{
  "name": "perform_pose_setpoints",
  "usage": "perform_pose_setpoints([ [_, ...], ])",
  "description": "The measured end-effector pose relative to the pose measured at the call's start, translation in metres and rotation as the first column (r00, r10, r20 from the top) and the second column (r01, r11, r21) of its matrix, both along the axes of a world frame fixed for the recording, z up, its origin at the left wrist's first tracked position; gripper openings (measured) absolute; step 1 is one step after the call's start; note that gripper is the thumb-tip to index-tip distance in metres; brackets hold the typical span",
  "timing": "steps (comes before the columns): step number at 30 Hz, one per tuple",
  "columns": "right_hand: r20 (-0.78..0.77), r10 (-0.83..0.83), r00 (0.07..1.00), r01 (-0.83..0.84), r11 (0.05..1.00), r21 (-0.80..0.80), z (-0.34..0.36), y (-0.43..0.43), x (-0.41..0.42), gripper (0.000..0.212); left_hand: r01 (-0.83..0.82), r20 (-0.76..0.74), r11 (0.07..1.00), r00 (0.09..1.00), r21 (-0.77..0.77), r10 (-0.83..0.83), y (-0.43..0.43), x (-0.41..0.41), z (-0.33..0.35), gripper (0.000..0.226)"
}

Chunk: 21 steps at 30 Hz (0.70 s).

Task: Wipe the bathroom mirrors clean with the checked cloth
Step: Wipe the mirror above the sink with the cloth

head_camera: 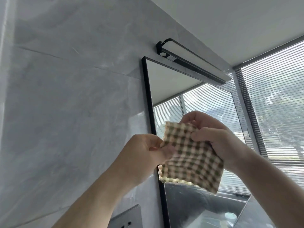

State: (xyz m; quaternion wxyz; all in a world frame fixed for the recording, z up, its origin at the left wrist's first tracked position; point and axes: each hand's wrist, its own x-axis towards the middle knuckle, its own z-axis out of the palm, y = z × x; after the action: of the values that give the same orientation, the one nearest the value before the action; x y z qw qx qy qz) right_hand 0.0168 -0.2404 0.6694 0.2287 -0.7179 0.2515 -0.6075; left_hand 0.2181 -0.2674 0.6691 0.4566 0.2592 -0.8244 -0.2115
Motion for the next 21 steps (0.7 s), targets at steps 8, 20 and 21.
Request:
perform_pose_setpoints([
  [8, -0.020, 0.091, 0.996, -0.086, 0.982, 0.167, -0.013, 0.023, -0.005, 0.038, 0.416, -0.276, 0.807, 0.905, 0.419, -0.323, 0.007, 0.010, -0.027, 0.027],
  [20, 0.412, 0.051, 0.910, -0.145, 0.969, 0.199, -0.086, 0.042, -0.004, 0.053, 0.363, -0.380, 0.778, 0.909, 0.513, -0.174, 0.039, 0.005, -0.078, 0.018],
  [21, 0.401, 0.061, 0.914, -0.163, 0.961, 0.226, -0.101, 0.043, -0.002, 0.068, 0.379, -0.429, 0.766, 0.891, 0.520, -0.149, 0.041, 0.007, -0.082, 0.020],
])
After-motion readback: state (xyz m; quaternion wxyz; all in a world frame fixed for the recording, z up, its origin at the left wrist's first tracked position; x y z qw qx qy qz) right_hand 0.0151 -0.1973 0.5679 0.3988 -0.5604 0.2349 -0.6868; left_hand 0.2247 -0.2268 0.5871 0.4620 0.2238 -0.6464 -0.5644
